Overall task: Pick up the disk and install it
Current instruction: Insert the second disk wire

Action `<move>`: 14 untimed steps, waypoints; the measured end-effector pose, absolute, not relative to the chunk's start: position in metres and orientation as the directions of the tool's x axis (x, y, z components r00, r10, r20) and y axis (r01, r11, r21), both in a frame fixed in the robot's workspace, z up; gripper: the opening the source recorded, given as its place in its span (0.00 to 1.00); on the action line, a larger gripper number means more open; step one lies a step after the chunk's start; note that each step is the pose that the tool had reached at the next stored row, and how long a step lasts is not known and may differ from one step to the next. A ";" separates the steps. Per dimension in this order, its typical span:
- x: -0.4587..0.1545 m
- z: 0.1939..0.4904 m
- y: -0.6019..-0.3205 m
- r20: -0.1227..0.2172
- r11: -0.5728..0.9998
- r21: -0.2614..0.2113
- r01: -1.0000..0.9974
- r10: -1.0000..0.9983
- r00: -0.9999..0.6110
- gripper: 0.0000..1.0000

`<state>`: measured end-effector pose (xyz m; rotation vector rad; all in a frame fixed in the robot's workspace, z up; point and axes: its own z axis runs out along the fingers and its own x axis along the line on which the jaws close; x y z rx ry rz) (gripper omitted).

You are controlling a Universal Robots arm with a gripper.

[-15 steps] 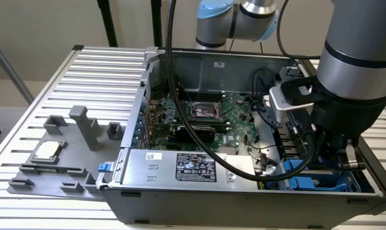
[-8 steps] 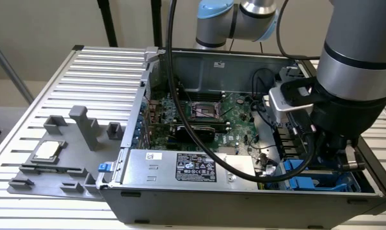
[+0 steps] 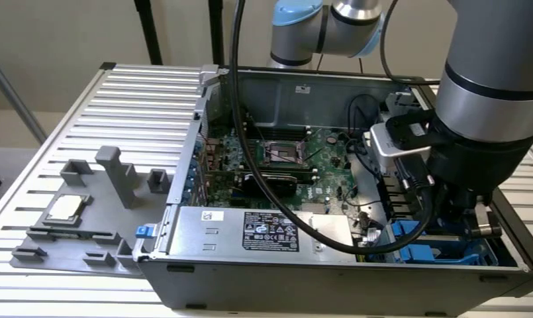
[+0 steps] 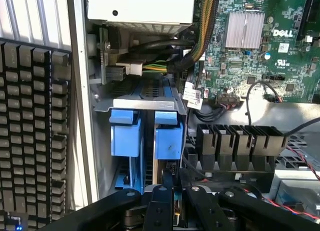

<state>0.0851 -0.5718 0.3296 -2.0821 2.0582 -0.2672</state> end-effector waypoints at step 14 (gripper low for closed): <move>0.070 0.352 -0.572 -0.013 -0.010 -0.268 -0.963 -1.000 0.015 0.00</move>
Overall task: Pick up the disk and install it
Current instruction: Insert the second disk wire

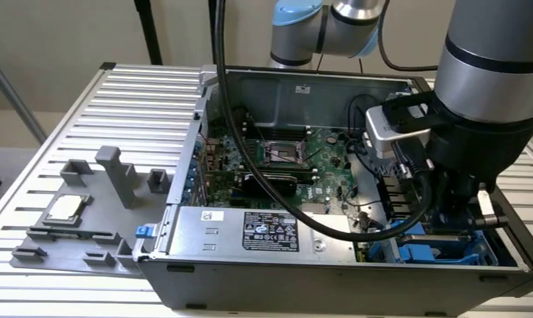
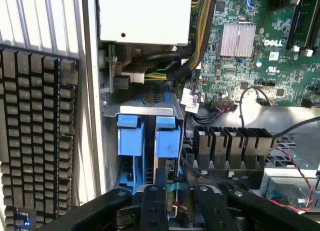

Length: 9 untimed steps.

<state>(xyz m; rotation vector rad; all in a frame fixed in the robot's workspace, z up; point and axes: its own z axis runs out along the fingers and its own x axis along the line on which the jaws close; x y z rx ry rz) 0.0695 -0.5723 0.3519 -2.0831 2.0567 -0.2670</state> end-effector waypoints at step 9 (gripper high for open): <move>0.065 0.352 -0.572 -0.013 -0.010 -0.268 -0.963 -1.000 0.014 0.00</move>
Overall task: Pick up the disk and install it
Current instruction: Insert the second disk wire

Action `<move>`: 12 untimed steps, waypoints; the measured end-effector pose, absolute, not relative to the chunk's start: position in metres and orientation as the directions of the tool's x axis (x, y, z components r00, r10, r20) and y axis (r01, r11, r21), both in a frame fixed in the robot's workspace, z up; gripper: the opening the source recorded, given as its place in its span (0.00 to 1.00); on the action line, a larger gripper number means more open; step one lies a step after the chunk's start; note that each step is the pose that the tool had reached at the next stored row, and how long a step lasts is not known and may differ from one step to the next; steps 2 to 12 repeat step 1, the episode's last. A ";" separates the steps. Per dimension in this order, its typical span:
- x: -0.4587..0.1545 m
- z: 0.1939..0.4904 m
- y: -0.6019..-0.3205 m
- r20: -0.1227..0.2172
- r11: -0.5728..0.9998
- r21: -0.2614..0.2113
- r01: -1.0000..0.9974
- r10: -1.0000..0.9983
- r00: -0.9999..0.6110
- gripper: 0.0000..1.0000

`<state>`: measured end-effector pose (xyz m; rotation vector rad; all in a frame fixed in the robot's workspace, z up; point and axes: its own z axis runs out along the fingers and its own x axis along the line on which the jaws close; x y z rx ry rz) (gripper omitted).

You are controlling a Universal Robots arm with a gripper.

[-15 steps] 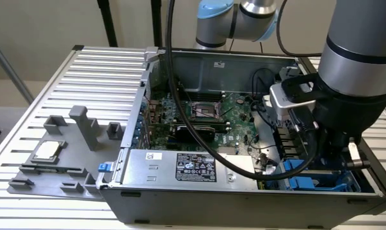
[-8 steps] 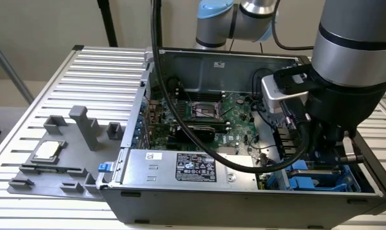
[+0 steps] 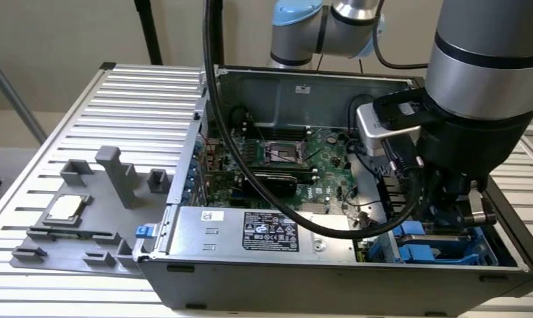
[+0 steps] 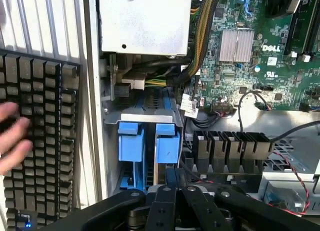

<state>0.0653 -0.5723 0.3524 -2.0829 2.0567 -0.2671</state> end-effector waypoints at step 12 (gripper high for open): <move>0.065 0.352 -0.572 -0.013 -0.010 -0.268 -0.963 -1.000 0.014 0.00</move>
